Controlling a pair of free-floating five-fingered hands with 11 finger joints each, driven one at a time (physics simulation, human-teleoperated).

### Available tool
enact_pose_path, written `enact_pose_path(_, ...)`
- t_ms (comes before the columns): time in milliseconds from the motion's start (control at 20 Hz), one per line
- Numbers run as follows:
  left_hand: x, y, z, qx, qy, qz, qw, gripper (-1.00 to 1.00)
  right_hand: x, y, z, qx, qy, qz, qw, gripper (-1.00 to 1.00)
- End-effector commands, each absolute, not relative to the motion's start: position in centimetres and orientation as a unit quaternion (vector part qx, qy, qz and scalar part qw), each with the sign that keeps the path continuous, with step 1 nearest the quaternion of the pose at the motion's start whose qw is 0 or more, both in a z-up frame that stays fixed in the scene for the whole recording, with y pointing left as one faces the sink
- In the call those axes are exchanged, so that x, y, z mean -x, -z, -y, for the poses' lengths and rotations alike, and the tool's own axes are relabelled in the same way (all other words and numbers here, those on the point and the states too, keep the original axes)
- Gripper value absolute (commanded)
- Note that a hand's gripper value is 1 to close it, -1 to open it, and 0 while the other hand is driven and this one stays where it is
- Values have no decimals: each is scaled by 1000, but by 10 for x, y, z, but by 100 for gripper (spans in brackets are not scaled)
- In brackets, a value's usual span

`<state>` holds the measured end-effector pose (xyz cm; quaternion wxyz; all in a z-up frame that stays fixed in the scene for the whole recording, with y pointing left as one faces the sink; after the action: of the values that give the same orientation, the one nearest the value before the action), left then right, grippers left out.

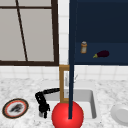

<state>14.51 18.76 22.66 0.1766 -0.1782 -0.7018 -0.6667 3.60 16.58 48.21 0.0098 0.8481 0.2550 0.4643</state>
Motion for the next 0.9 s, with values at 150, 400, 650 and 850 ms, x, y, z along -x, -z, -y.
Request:
enact_pose_path(150, -145, -227, -188, 178, 667, 702, 177, 0, -50, -468, -157, -886, -379, -266, -3, -100)
enact_pose_path(400, -145, -227, -188, 178, 667, 702, 177, 0, -81, -437, -150, -894, -343, -287, 16, -100)
enact_pose_path(650, -145, -227, -188, 178, 667, 702, 177, 0, -87, -429, -140, -911, -275, -303, 44, -100)
enact_pose_path(850, -145, -227, -188, 178, 667, 702, 177, 0, -92, -424, -133, -923, -220, -311, 55, -100)
